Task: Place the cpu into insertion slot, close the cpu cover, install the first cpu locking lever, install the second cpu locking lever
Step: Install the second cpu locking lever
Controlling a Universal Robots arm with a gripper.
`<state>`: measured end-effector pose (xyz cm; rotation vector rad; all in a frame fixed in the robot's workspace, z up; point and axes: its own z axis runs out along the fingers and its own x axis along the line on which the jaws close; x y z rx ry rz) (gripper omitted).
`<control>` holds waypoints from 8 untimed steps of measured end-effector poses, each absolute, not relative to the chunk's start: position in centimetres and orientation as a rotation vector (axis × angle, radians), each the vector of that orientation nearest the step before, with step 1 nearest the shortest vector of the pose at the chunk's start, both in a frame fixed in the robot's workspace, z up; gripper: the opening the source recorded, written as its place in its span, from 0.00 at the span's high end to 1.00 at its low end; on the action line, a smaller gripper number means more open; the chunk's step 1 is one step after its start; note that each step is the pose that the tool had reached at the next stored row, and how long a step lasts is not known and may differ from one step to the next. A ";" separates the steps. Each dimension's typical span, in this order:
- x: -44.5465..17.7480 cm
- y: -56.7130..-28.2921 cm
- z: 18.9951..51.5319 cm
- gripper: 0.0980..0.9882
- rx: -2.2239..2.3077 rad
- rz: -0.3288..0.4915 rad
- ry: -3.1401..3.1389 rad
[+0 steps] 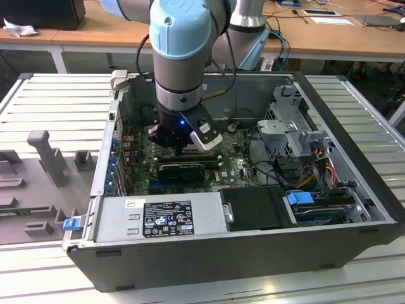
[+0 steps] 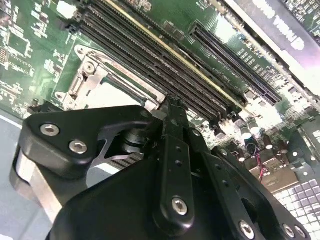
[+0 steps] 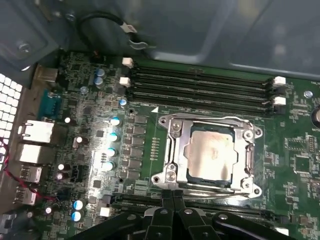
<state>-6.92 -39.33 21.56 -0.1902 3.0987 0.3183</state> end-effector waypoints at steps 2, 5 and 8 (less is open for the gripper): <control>-7.4 -39.4 21.4 0.99 -0.195 0.327 3.097; -7.5 -39.4 21.0 0.99 -0.196 0.339 3.096; -7.6 -39.4 20.7 0.99 -0.196 0.354 3.093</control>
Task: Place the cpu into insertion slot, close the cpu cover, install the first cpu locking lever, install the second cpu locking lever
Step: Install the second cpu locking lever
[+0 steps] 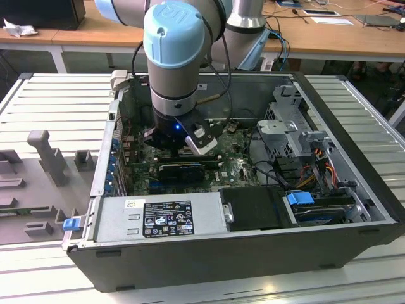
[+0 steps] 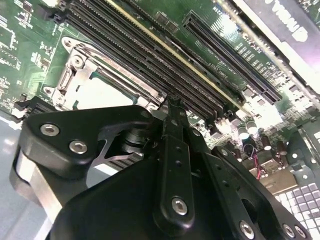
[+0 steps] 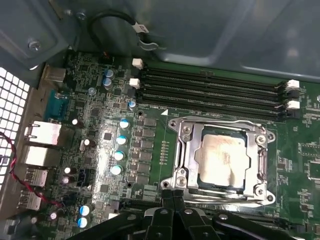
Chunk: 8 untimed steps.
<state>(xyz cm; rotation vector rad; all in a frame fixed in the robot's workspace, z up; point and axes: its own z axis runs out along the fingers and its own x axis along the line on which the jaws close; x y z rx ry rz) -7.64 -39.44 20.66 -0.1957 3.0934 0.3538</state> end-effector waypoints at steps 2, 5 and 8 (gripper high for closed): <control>-7.7 -39.4 20.4 0.99 -0.195 0.364 3.092; -7.7 -39.5 20.1 0.99 -0.195 0.408 3.085; -7.7 -39.4 19.9 0.99 -0.194 0.444 3.078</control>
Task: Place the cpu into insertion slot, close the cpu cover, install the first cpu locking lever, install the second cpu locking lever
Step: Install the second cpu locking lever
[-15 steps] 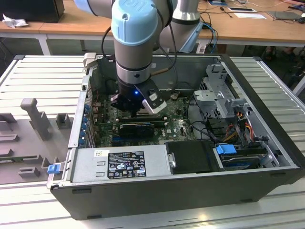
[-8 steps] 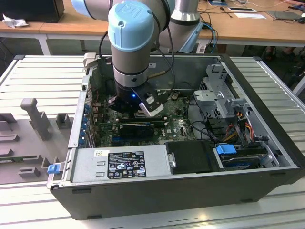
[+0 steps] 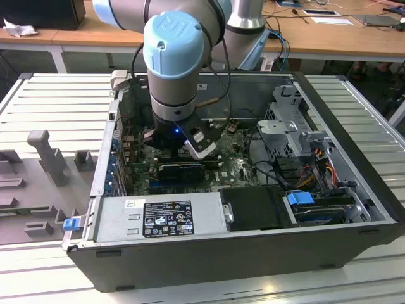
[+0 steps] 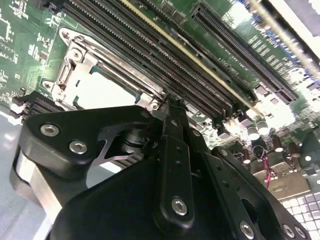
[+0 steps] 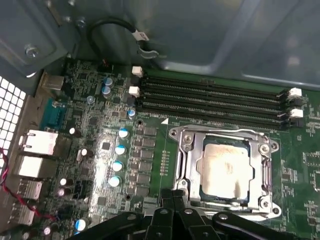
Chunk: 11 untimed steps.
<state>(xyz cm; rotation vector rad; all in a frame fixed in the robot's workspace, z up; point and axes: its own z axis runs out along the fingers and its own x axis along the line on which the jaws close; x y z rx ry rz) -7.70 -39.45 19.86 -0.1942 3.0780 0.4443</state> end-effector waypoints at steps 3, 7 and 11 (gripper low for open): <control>-7.9 -39.4 19.6 0.99 -0.194 0.473 3.072; -7.9 -39.5 19.7 0.99 -0.194 0.478 3.071; -7.9 -39.5 21.6 0.99 -0.194 0.478 3.072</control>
